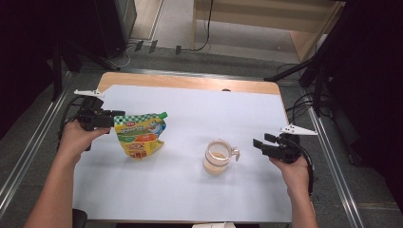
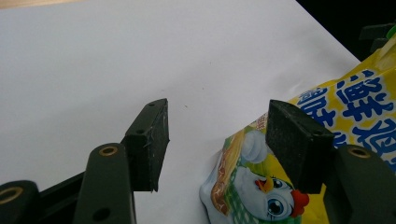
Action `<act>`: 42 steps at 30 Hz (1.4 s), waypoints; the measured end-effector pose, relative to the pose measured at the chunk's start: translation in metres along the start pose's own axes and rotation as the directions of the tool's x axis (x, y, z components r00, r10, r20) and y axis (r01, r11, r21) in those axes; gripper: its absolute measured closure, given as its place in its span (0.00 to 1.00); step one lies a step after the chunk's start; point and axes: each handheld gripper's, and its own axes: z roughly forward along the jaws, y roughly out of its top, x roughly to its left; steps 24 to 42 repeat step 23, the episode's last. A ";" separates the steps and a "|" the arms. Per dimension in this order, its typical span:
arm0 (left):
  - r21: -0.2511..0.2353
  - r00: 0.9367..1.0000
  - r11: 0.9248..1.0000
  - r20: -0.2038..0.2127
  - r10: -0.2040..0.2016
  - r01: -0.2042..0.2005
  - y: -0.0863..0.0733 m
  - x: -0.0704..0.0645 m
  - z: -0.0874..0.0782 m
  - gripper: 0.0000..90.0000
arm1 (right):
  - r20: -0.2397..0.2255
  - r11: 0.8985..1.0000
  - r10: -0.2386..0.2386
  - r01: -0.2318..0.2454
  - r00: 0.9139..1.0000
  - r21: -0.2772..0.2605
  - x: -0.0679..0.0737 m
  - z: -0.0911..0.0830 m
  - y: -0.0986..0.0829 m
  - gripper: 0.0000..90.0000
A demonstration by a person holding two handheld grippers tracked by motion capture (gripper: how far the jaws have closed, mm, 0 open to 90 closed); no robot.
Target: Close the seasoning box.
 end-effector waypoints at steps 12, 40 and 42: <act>0.008 1.000 1.000 -0.001 -0.002 0.002 -0.001 0.001 0.002 0.44 | 0.014 1.000 -0.009 0.009 1.000 0.024 0.002 0.013 -0.005 0.38; -0.008 0.999 1.000 -0.027 -0.029 0.029 -0.003 0.004 0.005 0.40 | 0.027 1.000 -0.007 0.006 1.000 0.019 0.006 0.016 -0.005 0.36; -0.008 0.999 1.000 -0.027 -0.029 0.029 -0.003 0.004 0.005 0.40 | 0.027 1.000 -0.007 0.006 1.000 0.019 0.006 0.016 -0.005 0.36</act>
